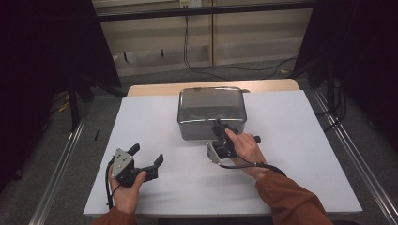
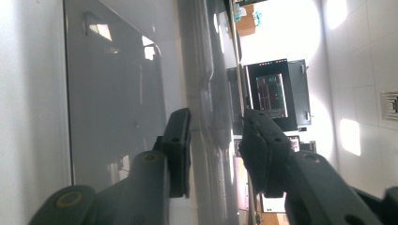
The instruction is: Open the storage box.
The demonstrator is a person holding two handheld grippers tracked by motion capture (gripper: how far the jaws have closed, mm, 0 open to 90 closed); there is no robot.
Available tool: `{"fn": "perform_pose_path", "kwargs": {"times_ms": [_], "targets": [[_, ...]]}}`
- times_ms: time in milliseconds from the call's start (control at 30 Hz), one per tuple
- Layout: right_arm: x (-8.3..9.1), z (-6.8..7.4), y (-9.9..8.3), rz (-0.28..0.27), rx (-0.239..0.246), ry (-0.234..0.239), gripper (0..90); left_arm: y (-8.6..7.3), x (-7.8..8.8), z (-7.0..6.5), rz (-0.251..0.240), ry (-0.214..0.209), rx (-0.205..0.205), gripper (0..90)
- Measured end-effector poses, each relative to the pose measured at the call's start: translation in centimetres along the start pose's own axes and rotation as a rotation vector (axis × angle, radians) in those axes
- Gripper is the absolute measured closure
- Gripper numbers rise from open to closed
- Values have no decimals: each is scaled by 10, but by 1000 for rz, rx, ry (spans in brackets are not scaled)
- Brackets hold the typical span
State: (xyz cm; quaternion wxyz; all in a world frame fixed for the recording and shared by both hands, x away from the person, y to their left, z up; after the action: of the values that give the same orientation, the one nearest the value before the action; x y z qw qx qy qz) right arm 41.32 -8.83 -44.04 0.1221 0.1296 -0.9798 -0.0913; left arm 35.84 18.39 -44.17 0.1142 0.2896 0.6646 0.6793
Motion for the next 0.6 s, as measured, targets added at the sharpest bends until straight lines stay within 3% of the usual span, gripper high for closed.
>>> {"fn": "perform_pose_path", "kwargs": {"times_ms": [167, 367, 600], "targets": [[-1, 2, 1, -2, 10, 9, 697, 0, -1, -2, 4, -13, -17, 30], [-1, 2, 3, -14, 20, 4, 778, 0, -1, 0, 7, -16, 1, 30], [0, 1, 3, -12, 20, 7, 787, 1, -3, -3, 14, -51, -11, 49]]}}
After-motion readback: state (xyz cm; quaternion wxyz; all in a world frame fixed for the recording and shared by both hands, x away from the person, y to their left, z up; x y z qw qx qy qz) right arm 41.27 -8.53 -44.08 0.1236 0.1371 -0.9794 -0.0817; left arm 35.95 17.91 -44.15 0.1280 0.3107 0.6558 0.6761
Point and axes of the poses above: each handheld gripper's, and its own axes: x roughly backward along the jaws, y roughly out of its top, z roughly to its left, the point moved 5 cm from there along -x, roughly forward along the jaws
